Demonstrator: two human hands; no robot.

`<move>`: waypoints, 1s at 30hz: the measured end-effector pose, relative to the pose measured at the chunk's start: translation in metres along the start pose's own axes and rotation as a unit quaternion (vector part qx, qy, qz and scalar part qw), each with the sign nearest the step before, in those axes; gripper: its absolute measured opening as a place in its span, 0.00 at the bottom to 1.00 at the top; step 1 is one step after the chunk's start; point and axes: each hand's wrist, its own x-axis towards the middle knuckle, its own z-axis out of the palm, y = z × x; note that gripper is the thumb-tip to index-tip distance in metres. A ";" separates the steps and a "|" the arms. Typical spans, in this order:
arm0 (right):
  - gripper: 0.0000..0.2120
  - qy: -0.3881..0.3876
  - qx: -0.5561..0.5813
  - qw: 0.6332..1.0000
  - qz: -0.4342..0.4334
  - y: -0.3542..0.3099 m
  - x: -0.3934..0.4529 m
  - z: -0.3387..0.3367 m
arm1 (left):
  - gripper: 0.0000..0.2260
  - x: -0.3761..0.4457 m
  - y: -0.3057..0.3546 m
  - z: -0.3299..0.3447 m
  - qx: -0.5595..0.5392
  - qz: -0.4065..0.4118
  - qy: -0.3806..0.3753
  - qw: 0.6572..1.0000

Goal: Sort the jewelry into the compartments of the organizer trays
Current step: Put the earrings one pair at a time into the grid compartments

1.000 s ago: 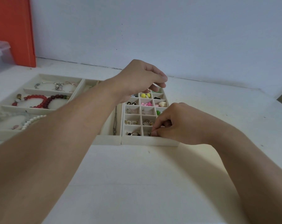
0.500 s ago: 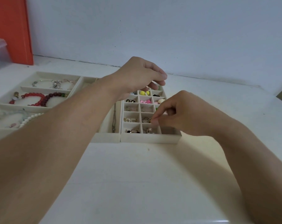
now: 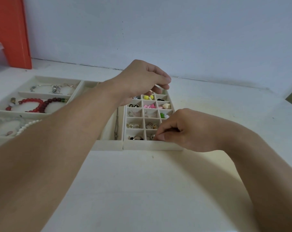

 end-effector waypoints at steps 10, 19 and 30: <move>0.10 0.010 0.004 1.000 -0.008 0.000 -0.002 -0.004 | 0.04 -0.001 -0.001 0.001 0.003 -0.003 -0.001 1.000; 0.08 0.271 0.097 0.955 0.076 0.045 -0.011 -0.033 | 0.03 -0.001 -0.003 0.004 0.011 -0.009 -0.003 1.000; 0.04 0.227 0.048 0.937 0.261 0.111 -0.019 -0.044 | 0.03 -0.002 -0.006 0.012 0.039 -0.017 -0.002 0.999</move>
